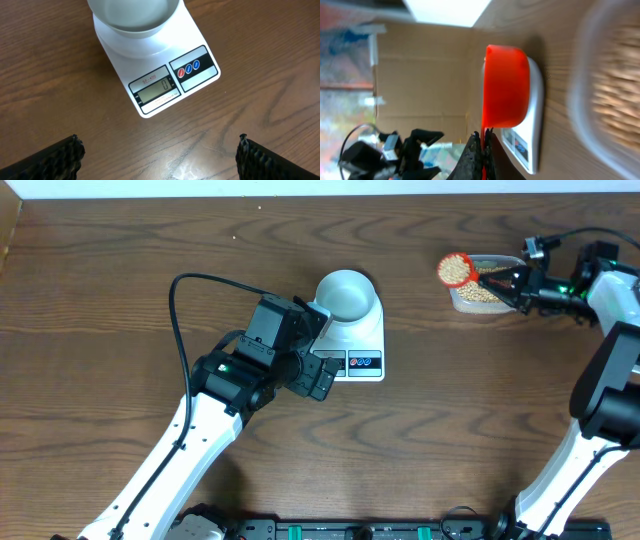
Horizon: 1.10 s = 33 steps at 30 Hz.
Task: Scoop item into bowl and weigh 50g on scale
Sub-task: 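Carry the filled scoop left over the white bowl on the scale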
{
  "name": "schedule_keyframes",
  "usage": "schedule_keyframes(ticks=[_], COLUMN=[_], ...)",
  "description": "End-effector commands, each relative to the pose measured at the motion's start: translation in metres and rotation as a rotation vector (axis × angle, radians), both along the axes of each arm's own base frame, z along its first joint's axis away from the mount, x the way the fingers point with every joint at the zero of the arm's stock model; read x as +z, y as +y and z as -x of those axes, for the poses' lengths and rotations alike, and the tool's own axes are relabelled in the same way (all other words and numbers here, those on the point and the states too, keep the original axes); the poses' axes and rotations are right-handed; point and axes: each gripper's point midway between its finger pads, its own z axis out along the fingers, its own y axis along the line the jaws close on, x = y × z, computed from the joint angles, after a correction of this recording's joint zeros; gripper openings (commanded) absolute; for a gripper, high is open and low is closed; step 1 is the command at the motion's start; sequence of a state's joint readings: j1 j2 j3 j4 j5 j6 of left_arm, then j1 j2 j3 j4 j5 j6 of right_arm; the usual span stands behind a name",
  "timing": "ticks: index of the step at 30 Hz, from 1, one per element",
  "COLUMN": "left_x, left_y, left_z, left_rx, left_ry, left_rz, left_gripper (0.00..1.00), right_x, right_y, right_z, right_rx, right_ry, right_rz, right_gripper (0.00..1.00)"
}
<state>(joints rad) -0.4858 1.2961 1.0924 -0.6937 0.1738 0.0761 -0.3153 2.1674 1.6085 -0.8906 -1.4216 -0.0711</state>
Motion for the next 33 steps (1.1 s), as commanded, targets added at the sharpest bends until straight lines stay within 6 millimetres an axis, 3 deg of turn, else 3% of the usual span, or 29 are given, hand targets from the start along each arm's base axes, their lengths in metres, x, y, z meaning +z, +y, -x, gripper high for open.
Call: schedule_keyframes(ticks=[1, 10, 16, 26, 33], left_x=[-0.003, -0.003, -0.003, -0.003, -0.003], left_y=[0.004, 0.004, 0.004, 0.004, 0.004], left_z=[0.000, 0.000, 0.000, 0.000, 0.000], left_rx=[0.005, 0.005, 0.005, 0.005, 0.005], left_ry=[0.001, 0.000, 0.001, 0.000, 0.000], left_rz=[-0.016, -0.016, -0.016, -0.016, -0.016], left_gripper=[0.99, 0.99, 0.99, 0.99, 0.99], right_x=[0.060, 0.100, 0.106, 0.070, 0.041], right_y=[0.023, 0.092, 0.126, 0.173, 0.183], right_z=[0.005, 0.013, 0.021, 0.020, 0.020], right_rx=[0.065, 0.222, 0.287, 0.286, 0.251], right_ry=[-0.112, -0.184, -0.202, -0.187, -0.178], right_rz=[-0.102, -0.093, -0.072, 0.144, 0.359], right_gripper=[0.01, 0.01, 0.01, 0.01, 0.01])
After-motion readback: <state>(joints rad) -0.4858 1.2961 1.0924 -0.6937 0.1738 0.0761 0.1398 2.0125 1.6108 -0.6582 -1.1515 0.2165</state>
